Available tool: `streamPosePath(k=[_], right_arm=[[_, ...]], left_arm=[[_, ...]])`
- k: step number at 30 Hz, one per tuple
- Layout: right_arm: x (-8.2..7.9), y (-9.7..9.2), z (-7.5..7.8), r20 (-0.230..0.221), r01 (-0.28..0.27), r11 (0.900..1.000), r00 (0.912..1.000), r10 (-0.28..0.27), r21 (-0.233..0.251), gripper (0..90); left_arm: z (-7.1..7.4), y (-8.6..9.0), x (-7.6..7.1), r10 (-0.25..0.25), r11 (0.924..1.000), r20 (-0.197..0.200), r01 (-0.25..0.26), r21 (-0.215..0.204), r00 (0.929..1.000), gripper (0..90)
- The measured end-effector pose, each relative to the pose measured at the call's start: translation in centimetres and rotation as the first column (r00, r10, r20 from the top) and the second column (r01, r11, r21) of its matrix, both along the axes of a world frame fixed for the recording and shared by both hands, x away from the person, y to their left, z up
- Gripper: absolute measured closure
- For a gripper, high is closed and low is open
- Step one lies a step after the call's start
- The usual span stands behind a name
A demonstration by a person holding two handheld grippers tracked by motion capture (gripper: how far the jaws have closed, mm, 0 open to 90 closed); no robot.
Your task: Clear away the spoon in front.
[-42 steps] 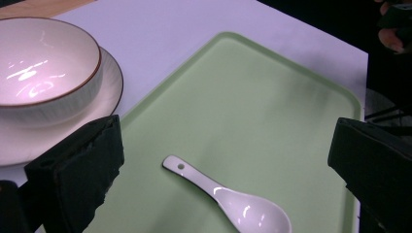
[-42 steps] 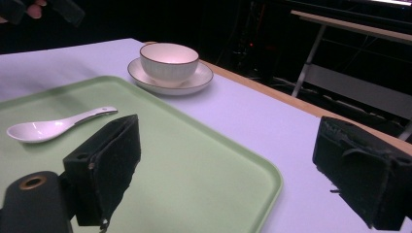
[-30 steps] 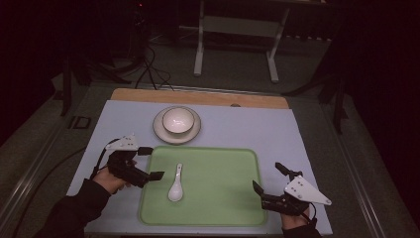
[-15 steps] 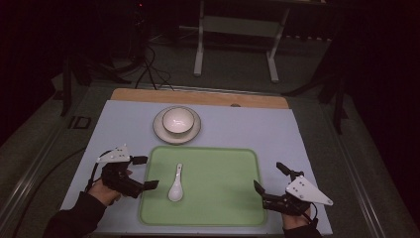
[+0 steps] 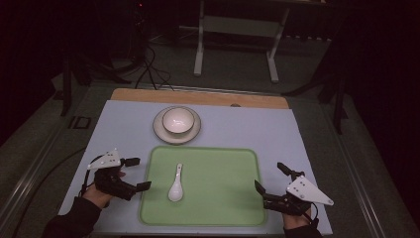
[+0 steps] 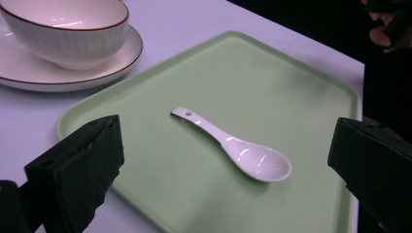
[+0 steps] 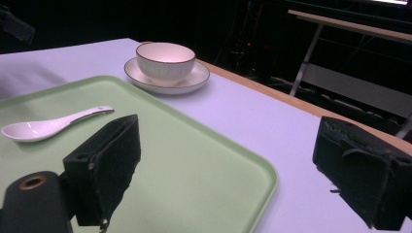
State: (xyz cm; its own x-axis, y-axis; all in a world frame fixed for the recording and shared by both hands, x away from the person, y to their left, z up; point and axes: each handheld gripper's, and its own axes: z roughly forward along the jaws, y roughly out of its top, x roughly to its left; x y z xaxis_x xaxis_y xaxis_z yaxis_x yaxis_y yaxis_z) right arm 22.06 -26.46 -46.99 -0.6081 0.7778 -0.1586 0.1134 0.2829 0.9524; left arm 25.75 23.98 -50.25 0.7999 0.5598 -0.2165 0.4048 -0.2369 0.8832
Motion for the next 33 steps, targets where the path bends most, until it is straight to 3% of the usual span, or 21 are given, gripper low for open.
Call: streamPosePath(k=[16,33], right_arm=[[0.4,-0.2,-0.7,-0.054,0.0,1.0,0.9985,0.001,0.004,10.1],[0.8,-0.1,-1.0,-0.079,-0.002,1.0,0.9969,0.002,0.003,10.1]], left_arm=[[-1.7,0.0,0.0,0.033,0.9993,-0.007,-0.033,0.015,0.9994,0.0],[-1.7,-0.6,0.1,0.024,0.9994,-0.001,-0.024,0.025,0.9997,0.0]])
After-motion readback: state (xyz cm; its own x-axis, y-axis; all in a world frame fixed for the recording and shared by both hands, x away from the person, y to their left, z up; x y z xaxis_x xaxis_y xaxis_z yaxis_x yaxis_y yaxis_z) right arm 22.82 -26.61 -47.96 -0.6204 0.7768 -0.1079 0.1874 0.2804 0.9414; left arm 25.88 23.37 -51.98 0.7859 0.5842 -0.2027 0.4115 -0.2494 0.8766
